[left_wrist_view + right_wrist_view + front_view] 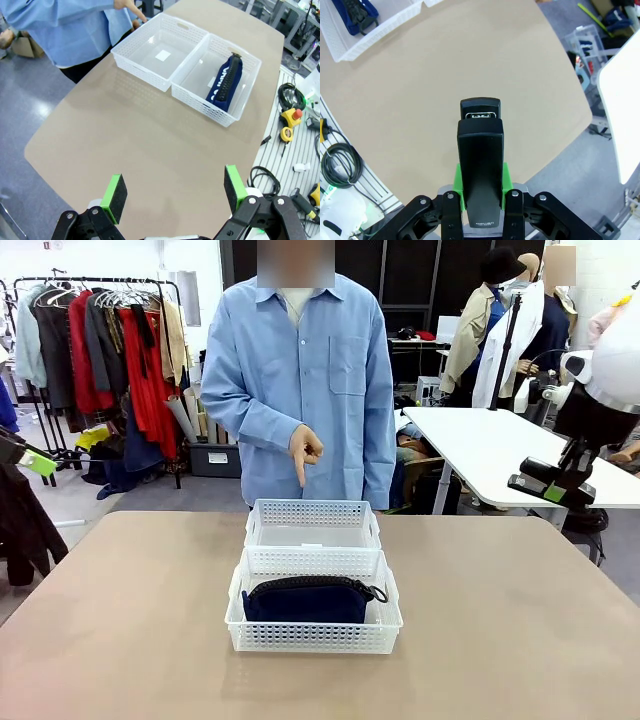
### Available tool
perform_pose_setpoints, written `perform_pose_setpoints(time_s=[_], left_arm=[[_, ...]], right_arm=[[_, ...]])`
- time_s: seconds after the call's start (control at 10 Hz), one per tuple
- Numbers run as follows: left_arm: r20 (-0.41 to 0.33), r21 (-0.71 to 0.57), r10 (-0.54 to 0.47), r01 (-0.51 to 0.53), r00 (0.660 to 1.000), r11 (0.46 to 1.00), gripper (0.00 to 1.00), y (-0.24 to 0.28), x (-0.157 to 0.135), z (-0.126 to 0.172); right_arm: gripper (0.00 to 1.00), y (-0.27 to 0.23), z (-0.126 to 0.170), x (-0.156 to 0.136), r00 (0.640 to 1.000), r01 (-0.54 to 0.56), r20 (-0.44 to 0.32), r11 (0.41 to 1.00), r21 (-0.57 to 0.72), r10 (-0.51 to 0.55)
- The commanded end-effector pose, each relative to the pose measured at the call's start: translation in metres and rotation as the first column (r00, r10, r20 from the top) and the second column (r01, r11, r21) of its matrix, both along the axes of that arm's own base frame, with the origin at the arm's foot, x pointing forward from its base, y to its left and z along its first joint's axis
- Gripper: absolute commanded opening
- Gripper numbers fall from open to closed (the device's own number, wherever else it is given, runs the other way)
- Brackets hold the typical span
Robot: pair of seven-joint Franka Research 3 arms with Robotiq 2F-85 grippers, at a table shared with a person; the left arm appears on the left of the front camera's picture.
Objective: Distribute items into two baskets.
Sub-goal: Place the picked Stapler into the Organizing basket as instructed by the person.
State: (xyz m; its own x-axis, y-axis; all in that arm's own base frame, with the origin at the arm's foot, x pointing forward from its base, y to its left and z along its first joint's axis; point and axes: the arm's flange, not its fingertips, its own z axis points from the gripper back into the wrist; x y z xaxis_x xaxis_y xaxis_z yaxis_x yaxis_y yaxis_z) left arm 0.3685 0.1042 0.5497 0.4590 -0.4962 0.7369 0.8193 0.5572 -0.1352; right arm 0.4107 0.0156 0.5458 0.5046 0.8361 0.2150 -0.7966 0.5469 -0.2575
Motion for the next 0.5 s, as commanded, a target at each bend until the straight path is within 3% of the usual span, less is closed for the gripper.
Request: perform_pose_setpoints(time_s=[0.0, 0.2, 0.4], left_arm=[[0.012, -0.017, -0.009, 0.009, 1.0, 1.0, 1.0, 0.0, 0.0, 0.0], [0.012, -0.017, -0.009, 0.009, 1.0, 1.0, 1.0, 0.0, 0.0, 0.0], [0.012, -0.017, -0.009, 0.009, 1.0, 1.0, 1.0, 0.0, 0.0, 0.0]], right_arm=[[0.0, 0.0, 0.001, 0.0, 1.0, 0.006, 0.014, 1.0, -0.007, -0.006], [0.0, 0.0, 0.0, 0.0, 1.0, 0.0, 0.0, 1.0, 0.0, 0.0], [0.0, 0.035, -0.011, 0.01, 0.999, -0.046, 0.0, 0.999, 0.025, 0.046]])
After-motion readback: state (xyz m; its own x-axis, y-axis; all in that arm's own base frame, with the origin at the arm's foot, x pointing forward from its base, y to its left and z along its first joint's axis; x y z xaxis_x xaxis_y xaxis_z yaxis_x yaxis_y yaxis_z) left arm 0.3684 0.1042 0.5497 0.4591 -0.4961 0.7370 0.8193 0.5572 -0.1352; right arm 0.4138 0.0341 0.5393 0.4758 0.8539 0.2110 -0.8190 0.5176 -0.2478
